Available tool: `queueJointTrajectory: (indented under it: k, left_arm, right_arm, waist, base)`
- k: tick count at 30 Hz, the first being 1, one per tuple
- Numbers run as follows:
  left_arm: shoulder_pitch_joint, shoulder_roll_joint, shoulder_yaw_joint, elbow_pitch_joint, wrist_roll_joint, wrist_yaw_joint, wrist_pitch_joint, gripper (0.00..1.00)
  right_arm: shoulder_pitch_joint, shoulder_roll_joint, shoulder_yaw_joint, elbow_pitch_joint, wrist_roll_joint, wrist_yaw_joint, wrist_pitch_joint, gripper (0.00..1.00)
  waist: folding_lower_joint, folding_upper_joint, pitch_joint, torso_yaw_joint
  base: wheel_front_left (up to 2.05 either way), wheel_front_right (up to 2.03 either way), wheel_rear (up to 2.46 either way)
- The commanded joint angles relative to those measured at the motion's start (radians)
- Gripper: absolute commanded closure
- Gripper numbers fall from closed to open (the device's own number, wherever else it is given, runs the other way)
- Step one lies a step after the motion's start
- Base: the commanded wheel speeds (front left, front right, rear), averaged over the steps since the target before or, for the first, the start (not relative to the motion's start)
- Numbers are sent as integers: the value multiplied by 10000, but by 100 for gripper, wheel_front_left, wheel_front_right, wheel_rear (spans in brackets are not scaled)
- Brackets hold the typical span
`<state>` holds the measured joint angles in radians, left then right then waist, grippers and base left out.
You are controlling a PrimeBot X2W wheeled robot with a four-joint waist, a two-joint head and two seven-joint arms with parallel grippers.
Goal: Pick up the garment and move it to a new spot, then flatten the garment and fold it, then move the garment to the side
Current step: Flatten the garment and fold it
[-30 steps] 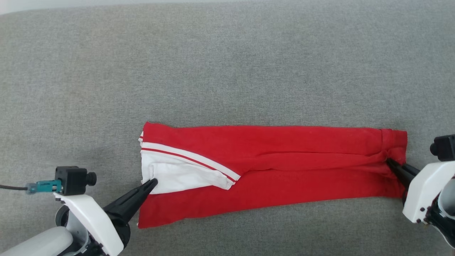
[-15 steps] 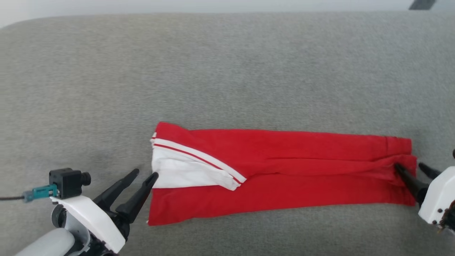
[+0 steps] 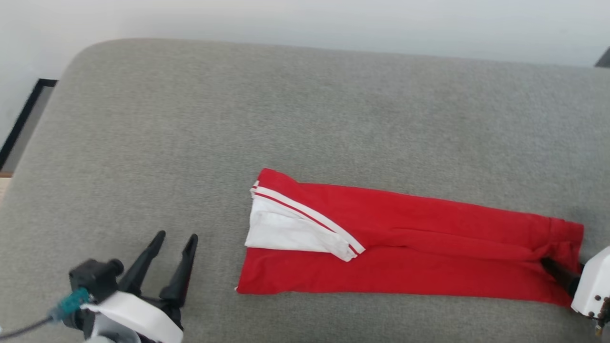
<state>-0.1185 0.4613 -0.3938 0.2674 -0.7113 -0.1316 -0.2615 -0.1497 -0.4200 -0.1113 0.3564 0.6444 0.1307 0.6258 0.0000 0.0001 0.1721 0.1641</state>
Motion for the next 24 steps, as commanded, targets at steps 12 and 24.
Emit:
queueJointTrajectory:
  k: [12, 24]
  left_arm:
    - [1114, -1256, 1464, -1152, 2941, 21, -48, 0]
    - [1221, -1215, 1585, -1754, 3124, 21, -48, 0]
  right_arm:
    - [0, 167, 137, 911, -7, 0, 378, 100]
    - [-325, -469, -1294, 616, -167, -22, -321, 100]
  waist:
    - [0, -1, -254, 360]
    - [0, -1, -109, -220]
  base:
    - [0, 0, 0]
    - [0, 0, 0]
